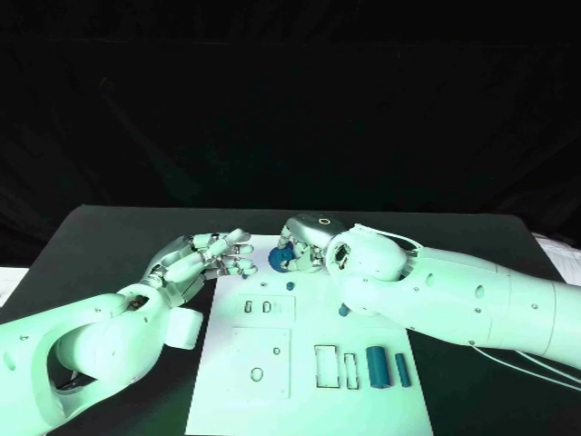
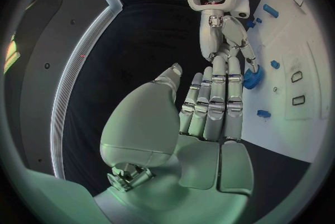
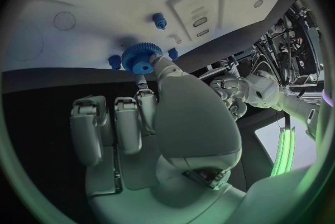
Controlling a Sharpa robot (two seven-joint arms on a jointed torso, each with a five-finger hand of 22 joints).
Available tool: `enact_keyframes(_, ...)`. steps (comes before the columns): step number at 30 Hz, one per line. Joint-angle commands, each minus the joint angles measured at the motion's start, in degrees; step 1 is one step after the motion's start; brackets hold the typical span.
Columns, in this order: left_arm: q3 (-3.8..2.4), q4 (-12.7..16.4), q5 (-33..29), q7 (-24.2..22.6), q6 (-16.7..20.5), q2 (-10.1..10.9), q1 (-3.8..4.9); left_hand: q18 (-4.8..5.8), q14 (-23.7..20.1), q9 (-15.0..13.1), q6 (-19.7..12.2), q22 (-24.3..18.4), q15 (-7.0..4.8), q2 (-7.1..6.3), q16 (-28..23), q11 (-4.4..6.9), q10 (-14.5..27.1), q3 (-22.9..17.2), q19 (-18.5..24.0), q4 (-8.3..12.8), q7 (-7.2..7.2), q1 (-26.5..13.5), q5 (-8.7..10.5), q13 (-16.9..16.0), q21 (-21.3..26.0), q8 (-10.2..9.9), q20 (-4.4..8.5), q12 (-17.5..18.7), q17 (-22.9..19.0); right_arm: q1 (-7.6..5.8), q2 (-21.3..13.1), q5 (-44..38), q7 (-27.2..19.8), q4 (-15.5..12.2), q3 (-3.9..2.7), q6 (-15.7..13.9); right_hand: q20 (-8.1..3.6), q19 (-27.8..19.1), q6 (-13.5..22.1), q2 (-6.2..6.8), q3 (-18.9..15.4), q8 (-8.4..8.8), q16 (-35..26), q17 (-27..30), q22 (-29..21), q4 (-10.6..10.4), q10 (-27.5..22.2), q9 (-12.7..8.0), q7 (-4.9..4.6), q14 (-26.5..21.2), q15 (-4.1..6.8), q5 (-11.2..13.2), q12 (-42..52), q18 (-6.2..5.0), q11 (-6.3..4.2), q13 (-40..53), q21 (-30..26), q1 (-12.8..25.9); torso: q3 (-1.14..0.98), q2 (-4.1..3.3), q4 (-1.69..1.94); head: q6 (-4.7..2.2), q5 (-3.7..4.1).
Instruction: Assemble the parts on the task board
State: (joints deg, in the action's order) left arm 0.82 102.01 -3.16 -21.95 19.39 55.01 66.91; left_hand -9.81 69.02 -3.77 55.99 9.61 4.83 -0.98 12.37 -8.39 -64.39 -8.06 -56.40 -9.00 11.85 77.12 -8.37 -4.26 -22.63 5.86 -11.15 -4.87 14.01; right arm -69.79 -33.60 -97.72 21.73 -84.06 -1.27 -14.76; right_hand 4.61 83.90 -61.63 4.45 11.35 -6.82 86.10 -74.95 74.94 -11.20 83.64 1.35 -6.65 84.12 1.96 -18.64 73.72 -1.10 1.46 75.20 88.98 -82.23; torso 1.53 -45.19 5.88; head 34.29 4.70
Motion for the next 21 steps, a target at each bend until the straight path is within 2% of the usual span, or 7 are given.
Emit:
enact_keyframes(1, -0.04, 0.0, 0.0, -0.2, -1.3, -0.2, 0.06, -0.59, -0.1, 0.0, -0.1, -0.1, 0.29, -0.03, -0.2, -0.16, 0.1, -0.1, -0.3, 0.4, 0.42, 0.6, 0.12, -0.1, -0.1, -0.2, -0.13, 0.2, 0.1, 0.23, 0.7, -1.0, 0.1, 0.9, 0.07, 1.7, -0.44, 4.6, -0.6, 0.10, 0.6, -0.15, 0.3, -7.6, 13.1, 0.0, -0.2, 5.4, 0.23, 4.3, 0.36, 0.6, -0.2, 0.63, 0.04, 3.2, 0.2, 0.8, -0.02, -0.01, -0.09, 0.10, -0.06)
enact_keyframes(7, -0.04, -0.1, 0.0, -0.1, -1.3, -0.3, 0.06, -0.59, -0.1, 0.0, -0.1, -0.1, 0.29, -0.03, -0.2, -0.16, 0.1, -0.1, -0.3, 0.4, 0.42, 0.6, 0.12, -0.1, -0.1, -0.2, -0.13, 0.2, 0.1, 0.58, 2.0, -1.7, 0.6, 2.4, 0.24, 2.5, -0.36, 4.6, -0.4, 0.31, 0.8, 0.07, 0.3, -7.6, 13.1, 0.0, -0.3, 5.4, 0.10, 4.3, 0.26, 1.5, -0.5, 0.62, 0.16, 3.1, 0.2, 1.3, -0.08, -0.04, -0.10, 0.23, -0.13)
enact_keyframes(13, -0.04, -0.1, 0.0, -0.1, -1.2, -0.1, 0.06, -0.59, -0.1, 0.0, -0.1, -0.1, 0.29, -0.03, -0.2, -0.16, 0.1, -0.1, -0.3, 0.4, 0.42, 0.6, 0.12, -0.1, -0.1, -0.2, -0.13, 0.2, 0.1, 0.68, 2.5, -4.5, 3.3, 3.3, 0.37, -0.1, -0.12, 4.2, 0.9, 1.05, 1.0, 0.96, 0.1, -7.3, 12.7, -0.1, -1.4, 5.2, -0.42, 4.3, -0.06, 2.0, -2.7, 0.51, 0.58, 1.8, 0.0, 2.1, -0.06, 0.00, -0.16, 0.30, -0.02)
enact_keyframes(21, -0.04, 0.0, 0.0, -0.1, -1.2, 0.0, 0.06, -0.59, -0.1, 0.0, -0.1, -0.1, 0.29, -0.03, -0.2, -0.16, 0.1, -0.1, -0.3, 0.4, 0.42, 0.6, 0.12, -0.1, -0.1, -0.2, -0.13, 0.2, 0.1, 0.70, 2.5, -5.0, 3.6, 3.6, 0.50, 0.6, 0.42, 3.9, 2.8, 1.99, 1.3, 2.41, 0.0, -7.1, 12.2, -0.2, -2.6, 4.9, -1.22, 4.2, -0.66, 5.1, -5.1, 0.40, 1.28, 0.4, -0.2, 3.1, -0.06, 0.01, -0.13, 0.33, 0.01)
